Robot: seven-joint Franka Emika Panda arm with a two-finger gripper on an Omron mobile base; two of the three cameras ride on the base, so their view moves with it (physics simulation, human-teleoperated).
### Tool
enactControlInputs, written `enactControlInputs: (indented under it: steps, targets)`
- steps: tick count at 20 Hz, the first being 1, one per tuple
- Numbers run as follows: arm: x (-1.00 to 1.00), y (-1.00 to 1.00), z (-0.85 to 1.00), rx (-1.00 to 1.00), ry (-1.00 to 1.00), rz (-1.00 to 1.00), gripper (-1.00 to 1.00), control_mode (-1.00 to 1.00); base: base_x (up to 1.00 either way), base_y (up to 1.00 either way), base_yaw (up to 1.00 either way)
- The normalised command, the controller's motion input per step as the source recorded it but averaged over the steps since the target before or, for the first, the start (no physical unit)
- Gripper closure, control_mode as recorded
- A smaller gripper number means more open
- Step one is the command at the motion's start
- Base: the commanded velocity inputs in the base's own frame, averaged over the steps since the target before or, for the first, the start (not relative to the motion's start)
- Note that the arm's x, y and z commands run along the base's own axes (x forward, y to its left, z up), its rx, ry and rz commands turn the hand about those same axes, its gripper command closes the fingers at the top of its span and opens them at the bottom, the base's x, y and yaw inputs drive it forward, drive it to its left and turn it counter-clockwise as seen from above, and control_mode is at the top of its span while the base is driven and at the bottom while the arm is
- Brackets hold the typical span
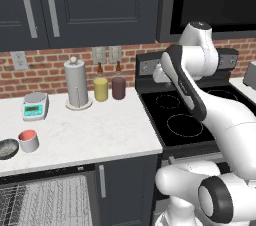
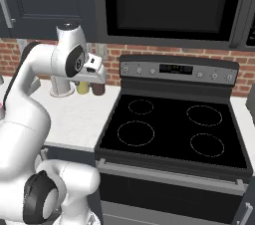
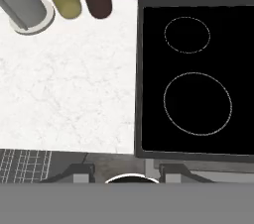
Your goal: Pick up the cup and bowl from the counter, place them in the dishwasher, and close the dishwasher door.
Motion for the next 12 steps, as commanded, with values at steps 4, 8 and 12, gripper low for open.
enactControlInputs:
  steps: [4,8,12]
  targets:
    - [-0.40,0.01,0.00,-0.01,-0.11,0.00,-1.00,-1.00,0.00,0.00,0.00]
    - [-0.84,0.14,0.00,-0.02,-0.18,0.02,-1.00,-1.00,0.00,0.00,0.00]
    - [-0.82,0.10,-0.05,0.00,-0.04,0.01,-1.00,-1.00,0.00,0.00,0.00]
